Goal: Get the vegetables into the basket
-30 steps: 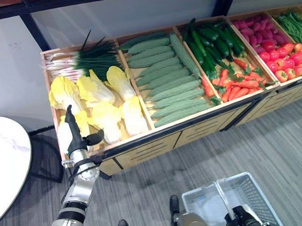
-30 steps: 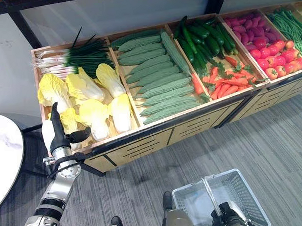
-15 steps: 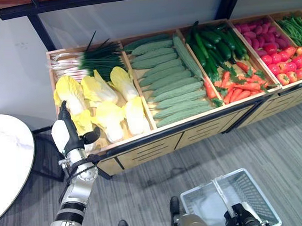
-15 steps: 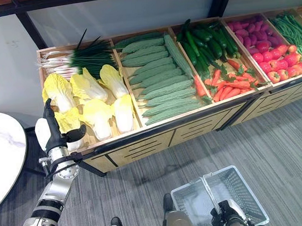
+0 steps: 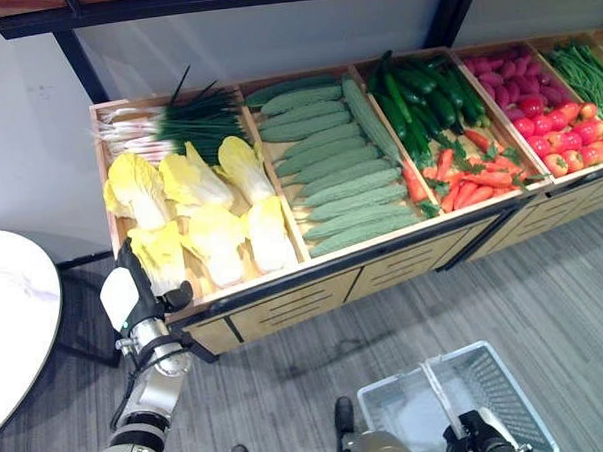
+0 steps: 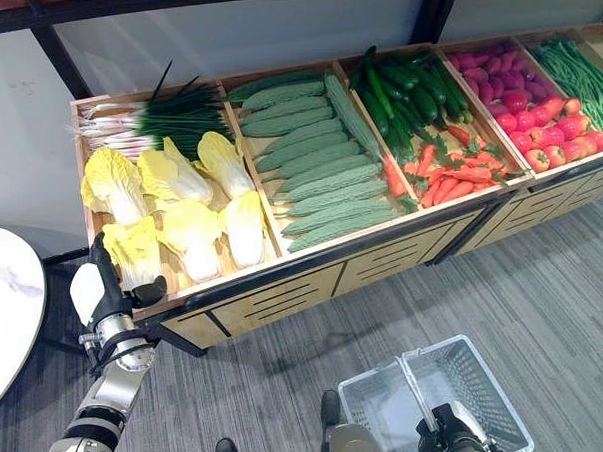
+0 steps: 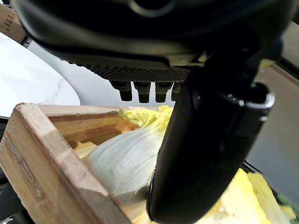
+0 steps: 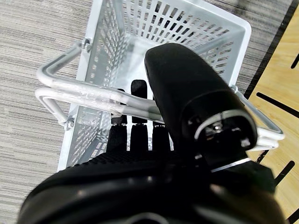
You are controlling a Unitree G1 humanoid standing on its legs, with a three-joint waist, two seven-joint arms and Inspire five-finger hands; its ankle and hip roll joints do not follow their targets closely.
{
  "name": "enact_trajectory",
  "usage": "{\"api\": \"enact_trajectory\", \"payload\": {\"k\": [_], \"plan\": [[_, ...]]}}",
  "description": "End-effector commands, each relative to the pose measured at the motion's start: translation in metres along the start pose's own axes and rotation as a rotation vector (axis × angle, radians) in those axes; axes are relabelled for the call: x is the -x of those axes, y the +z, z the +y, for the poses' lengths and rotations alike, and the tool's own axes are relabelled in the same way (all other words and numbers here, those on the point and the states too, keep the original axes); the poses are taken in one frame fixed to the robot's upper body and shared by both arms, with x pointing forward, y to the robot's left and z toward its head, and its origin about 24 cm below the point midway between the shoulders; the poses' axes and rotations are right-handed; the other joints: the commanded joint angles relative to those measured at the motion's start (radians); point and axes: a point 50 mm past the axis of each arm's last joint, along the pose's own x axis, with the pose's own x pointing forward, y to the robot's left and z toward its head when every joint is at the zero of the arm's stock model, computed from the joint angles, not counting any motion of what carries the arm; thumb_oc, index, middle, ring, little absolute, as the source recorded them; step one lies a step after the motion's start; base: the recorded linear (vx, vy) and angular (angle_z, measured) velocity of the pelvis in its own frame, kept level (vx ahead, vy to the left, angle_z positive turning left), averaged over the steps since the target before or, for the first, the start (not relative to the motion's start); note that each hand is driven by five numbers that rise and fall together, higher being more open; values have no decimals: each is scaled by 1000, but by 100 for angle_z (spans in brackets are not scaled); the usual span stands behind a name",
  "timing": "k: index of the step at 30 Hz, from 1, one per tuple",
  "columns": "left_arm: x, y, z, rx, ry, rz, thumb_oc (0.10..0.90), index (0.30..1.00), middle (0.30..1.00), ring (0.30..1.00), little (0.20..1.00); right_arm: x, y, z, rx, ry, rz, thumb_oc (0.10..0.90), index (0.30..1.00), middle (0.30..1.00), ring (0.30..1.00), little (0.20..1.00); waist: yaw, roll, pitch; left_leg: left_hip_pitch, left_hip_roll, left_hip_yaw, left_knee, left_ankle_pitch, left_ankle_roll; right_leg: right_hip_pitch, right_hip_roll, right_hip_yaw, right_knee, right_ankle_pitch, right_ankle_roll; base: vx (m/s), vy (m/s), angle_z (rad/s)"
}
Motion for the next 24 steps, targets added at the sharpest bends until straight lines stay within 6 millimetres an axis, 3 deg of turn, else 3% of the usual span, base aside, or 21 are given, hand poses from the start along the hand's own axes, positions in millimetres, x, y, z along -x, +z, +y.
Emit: {"api": "enact_trajectory", "payload": {"k": [1, 9, 12, 18, 24], "plan": [[-38, 29, 20, -91, 74, -156, 900, 1000, 1000, 1000, 1000, -5, 14, -17, 47, -72, -60, 400, 300, 300, 300, 300, -10, -26, -25, 9, 28, -51, 1, -41, -26, 17, -97, 14, 2, -17, 123, 0, 0, 0], [-44, 27, 19, -206, 51, -171, 900, 1000, 1000, 1000, 1000, -6, 16, -19, 66, -72, -71, 400, 300, 300, 300, 300, -18, -23, -24, 16, 27, -40, 1, -45, -27, 16, -94, 22, 2, -16, 124, -2, 1, -5], [-41, 7, 13, -265, 35, -70, 900, 1000, 1000, 1000, 1000, -6, 17, -18, 81, -69, -76, 400, 300, 300, 300, 300, -24, -23, -25, 21, 28, -37, 1, -46, -27, 15, -94, 26, 2, -16, 125, 2, -1, -7], [-25, -31, 5, -54, 45, 261, 900, 1000, 1000, 1000, 1000, -6, 14, -19, 96, -69, -58, 400, 300, 300, 300, 300, -30, -18, -27, 30, 25, -29, 1, -46, -26, 17, -93, 33, 2, -15, 123, -1, 6, -5], [-13, -52, 2, 126, 66, 461, 900, 1000, 1000, 1000, 1000, -6, 9, -22, 108, -66, -37, 400, 300, 300, 300, 300, -33, -16, -31, 38, 24, -27, 1, -48, -26, 24, -90, 32, 2, -15, 121, 3, 1, -3]]}}
